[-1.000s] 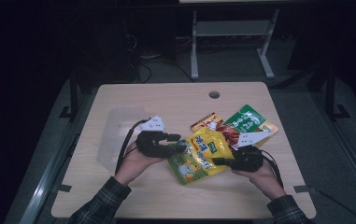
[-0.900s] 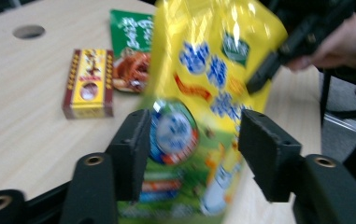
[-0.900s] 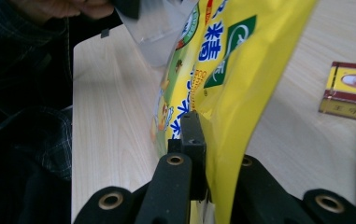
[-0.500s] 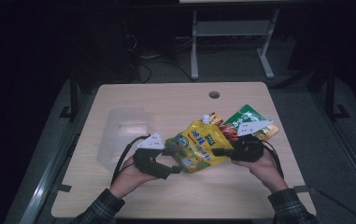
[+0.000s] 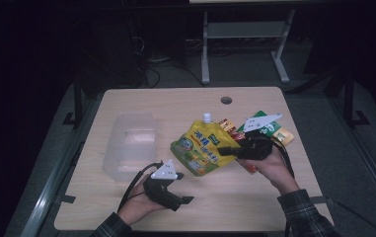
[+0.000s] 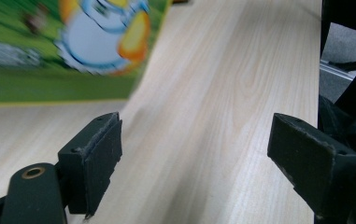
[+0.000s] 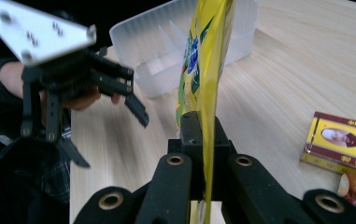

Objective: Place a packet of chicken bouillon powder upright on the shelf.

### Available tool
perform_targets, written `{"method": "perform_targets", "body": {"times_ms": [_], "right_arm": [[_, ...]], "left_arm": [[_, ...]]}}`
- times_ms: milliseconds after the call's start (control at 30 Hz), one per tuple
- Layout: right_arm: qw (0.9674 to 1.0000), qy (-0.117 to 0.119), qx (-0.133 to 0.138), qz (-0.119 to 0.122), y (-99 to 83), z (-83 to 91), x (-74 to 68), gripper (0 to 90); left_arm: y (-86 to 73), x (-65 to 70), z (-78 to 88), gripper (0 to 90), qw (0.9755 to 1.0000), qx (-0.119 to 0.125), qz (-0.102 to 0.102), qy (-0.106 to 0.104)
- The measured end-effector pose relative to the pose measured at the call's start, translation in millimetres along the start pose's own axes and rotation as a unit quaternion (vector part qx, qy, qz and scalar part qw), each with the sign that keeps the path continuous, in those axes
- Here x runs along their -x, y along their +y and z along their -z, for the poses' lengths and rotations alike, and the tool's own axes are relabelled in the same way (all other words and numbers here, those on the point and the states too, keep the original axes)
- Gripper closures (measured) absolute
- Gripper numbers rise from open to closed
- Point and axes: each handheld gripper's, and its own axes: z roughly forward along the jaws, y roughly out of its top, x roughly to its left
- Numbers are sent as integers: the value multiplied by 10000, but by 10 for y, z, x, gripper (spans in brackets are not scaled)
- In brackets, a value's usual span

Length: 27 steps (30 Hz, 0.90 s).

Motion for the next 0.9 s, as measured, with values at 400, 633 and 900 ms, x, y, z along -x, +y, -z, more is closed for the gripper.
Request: {"method": "perform_targets", "body": {"times_ms": [400,633,900], "right_arm": [[9997,-109,-203,-8,181,-55,23,900],[9996,-92,-257,72,363,-70,13,900],[9994,0,-282,176,618,-159,-10,900]], "left_arm": [[-115,208,-250,158,9994,-229,-252,-72],[-101,221,-310,158,9995,-162,-288,-6],[-82,226,-372,158,9993,-142,-341,-49]]}}
